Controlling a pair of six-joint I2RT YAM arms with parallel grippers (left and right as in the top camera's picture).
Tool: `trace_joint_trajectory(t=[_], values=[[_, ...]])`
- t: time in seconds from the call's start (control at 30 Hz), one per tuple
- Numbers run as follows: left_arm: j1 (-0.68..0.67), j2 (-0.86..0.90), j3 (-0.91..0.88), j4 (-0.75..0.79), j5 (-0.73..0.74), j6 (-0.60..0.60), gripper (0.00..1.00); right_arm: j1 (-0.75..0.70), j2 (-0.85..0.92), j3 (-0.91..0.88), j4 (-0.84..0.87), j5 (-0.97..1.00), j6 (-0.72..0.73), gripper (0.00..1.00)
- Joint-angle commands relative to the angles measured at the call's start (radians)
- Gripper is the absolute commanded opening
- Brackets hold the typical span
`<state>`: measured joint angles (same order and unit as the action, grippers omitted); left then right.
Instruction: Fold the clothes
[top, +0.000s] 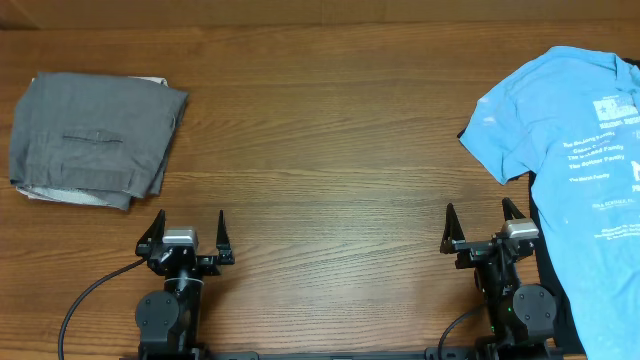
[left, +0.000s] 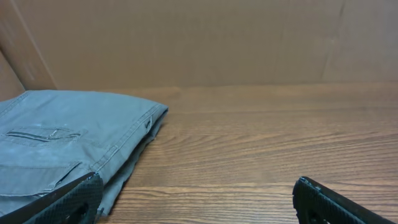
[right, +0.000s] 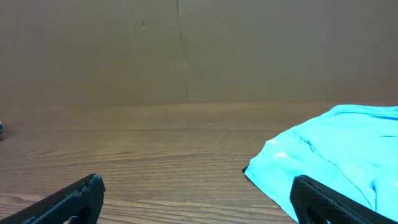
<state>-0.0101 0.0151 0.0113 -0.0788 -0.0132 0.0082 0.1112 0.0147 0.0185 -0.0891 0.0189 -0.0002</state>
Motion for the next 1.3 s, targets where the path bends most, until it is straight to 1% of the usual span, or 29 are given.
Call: trace_joint_trajectory(t=[0.0,1.27], values=[[-0.005,-0.01,-0.006,0.004,-0.013,0.022,1.0,-0.004,-0.011,-0.011,0.008,0.009,0.005,1.0],[-0.005,-0.01,-0.006,0.004,-0.013,0.022,1.0,-0.004,-0.011,-0.011,0.006,-0.013,0.005,1.0]])
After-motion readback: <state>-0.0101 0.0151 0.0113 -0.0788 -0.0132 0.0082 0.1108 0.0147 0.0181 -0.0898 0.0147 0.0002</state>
